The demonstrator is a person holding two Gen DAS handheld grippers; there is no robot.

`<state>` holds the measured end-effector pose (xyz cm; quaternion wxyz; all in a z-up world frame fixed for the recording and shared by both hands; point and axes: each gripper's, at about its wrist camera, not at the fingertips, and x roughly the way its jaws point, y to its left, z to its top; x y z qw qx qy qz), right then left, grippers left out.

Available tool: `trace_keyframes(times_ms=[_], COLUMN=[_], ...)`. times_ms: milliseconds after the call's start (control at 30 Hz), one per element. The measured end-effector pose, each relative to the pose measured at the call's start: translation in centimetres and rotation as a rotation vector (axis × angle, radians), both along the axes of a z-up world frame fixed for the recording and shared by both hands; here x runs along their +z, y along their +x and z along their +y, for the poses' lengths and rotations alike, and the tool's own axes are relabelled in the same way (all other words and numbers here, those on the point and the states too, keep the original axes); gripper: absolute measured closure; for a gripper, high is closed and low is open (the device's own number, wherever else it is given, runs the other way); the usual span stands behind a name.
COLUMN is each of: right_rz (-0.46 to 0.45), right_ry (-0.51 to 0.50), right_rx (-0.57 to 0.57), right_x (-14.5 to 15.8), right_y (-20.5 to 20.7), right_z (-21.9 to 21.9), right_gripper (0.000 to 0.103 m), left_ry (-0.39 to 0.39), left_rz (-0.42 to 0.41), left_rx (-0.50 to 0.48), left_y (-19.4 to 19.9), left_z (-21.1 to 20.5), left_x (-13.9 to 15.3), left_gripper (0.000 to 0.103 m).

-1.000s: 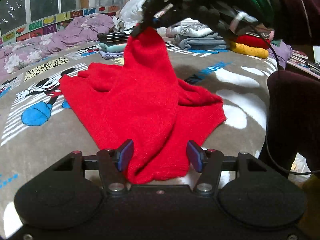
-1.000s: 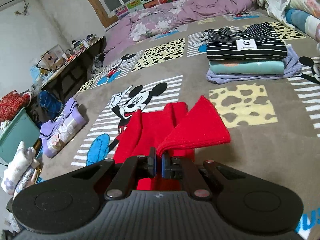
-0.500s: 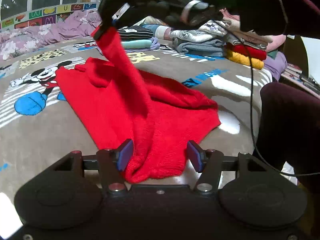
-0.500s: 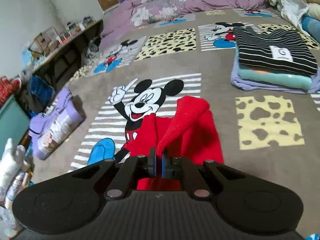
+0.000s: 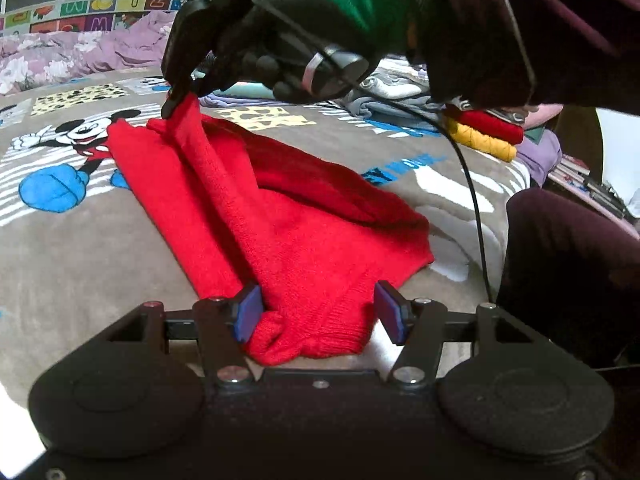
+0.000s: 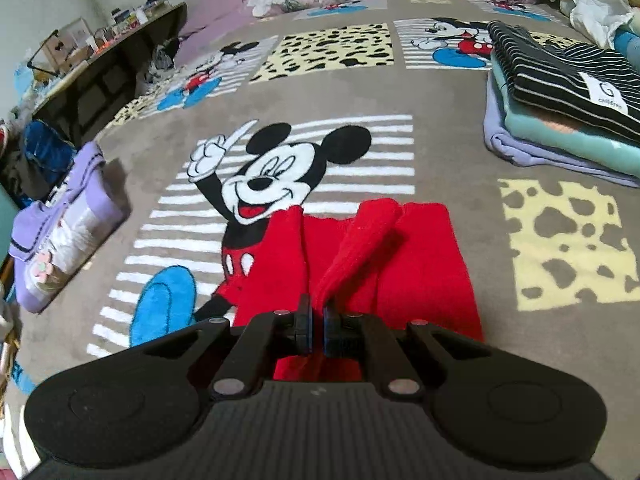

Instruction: Fold clothes

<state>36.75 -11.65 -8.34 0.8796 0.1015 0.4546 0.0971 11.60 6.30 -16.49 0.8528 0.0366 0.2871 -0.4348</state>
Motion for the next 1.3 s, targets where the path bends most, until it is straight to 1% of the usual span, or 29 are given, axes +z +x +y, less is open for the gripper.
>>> trace_keyframes(times_ms=[100,200,233,267,333,467,600,700,800,833,900,933,1033,1067,1133,1200,1267,1300], right_rz=[-0.003,-0.039,-0.060,-0.083,-0.122,-0.162,-0.120,-0.089,-0.080,-0.077,-0.071,-0.078,-0.123,-0.144,-0.155,-0.136,-0.127,-0.137], right_ry=[-0.006,0.008,0.030,0.050,0.076,0.107,0.101,0.139,0.155,0.158,0.153,0.146,0.160,0.150,0.110,0.044,0.023,0.044], right_rx=[-0.001,-0.004,0.000,0.000,-0.001,-0.023,-0.034,-0.005,0.027,0.038,0.055,0.059,0.053,0.050,0.057,0.089,0.095,0.090], right_x=[-0.4,-0.1,0.2,0.6,1.3,2.0,0.3,-1.3,-2.2,-2.4,-2.8,-2.8,-2.2,-1.8,-1.6,-2.0,-2.2,-2.0], right_y=[0.3,0.6,0.5,0.5,0.5,0.4,0.7,0.7,0.4,0.3,0.2,0.1,-0.4,-0.5,-0.4,-0.1,0.2,0.1], right_z=[0.4,0.4,0.2,0.0,-0.6,-2.5,-4.1,-4.7,-4.2,-4.0,-3.7,-3.6,-3.9,-4.0,-3.7,-2.9,-2.6,-2.7], right_gripper=[0.094,0.084,0.073,0.065,0.065,0.064,0.064,0.064,0.064,0.067,0.080,0.094,0.095,0.095,0.095,0.095,0.089,0.088], left_ry=[-0.011,-0.021,-0.025,-0.029,-0.036,-0.050,-0.139,-0.209,-0.278,-0.299,-0.334,-0.346,-0.366,-0.371,-0.384,-0.388,-0.372,-0.367], left_rz=[0.010,0.020,0.023,0.027,0.033,0.047,0.142,0.216,0.290,0.315,0.356,0.372,0.406,0.415,0.434,0.442,0.427,0.423], left_rx=[-0.001,-0.003,-0.003,-0.004,-0.005,-0.007,0.014,0.030,0.047,0.050,0.055,0.057,0.054,0.052,0.051,0.049,0.044,0.043], left_y=[0.1,0.3,0.3,0.4,0.5,0.6,1.7,2.5,3.3,3.6,4.0,4.1,4.3,4.4,4.5,4.6,4.3,4.3], left_z=[0.2,0.4,0.4,0.5,0.6,0.9,1.9,2.7,3.4,3.7,4.1,4.2,4.4,4.5,4.8,4.9,4.8,4.7], left_x=[0.0,0.0,0.0,0.0,0.0,-0.1,-0.4,-0.6,-0.8,-0.9,-1.1,-1.2,-1.2,-1.2,-1.3,-1.2,-0.9,-0.8], left_gripper=[0.045,0.045,0.045,0.045,0.044,0.044,0.044,0.043,0.043,0.043,0.043,0.043,0.043,0.043,0.043,0.043,0.043,0.042])
